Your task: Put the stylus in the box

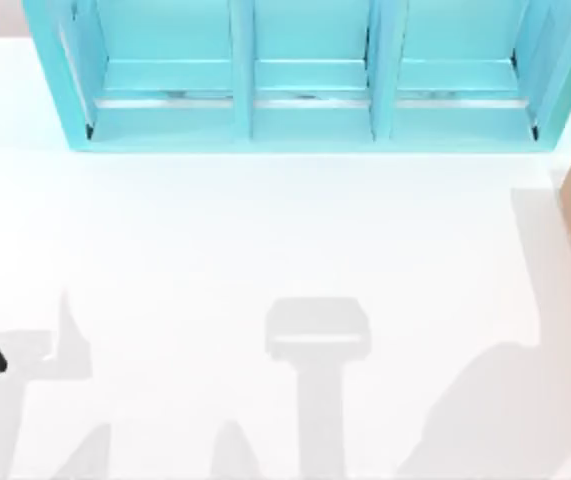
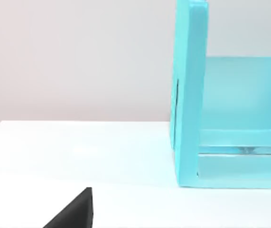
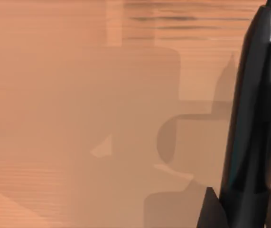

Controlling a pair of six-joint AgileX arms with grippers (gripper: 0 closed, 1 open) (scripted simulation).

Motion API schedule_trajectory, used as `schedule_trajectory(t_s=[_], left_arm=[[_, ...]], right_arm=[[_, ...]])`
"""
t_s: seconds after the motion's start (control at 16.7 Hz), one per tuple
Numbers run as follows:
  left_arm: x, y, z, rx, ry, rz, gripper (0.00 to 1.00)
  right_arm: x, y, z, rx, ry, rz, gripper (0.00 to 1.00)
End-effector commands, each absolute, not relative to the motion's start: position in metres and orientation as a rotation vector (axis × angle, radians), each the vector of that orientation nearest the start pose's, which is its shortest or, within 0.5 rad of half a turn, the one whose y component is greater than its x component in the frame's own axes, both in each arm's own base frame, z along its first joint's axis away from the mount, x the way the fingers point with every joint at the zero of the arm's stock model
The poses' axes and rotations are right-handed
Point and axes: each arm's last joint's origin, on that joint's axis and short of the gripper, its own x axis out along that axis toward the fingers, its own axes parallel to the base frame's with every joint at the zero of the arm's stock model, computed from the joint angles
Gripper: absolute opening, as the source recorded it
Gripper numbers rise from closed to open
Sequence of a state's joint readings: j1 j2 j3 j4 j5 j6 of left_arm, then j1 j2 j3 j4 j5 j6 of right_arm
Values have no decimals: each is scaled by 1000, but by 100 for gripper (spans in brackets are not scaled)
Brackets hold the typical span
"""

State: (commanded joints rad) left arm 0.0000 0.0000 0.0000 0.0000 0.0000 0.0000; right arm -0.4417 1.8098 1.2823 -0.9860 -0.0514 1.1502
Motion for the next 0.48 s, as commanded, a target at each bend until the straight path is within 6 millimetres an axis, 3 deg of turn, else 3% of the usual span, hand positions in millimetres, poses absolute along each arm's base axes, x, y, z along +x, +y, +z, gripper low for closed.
schedule_trajectory(t_s=[0.48], left_arm=[[106,-1,160,0,0,0,100]], right_arm=[[305,-140,186,1271,1165,-1154,60]])
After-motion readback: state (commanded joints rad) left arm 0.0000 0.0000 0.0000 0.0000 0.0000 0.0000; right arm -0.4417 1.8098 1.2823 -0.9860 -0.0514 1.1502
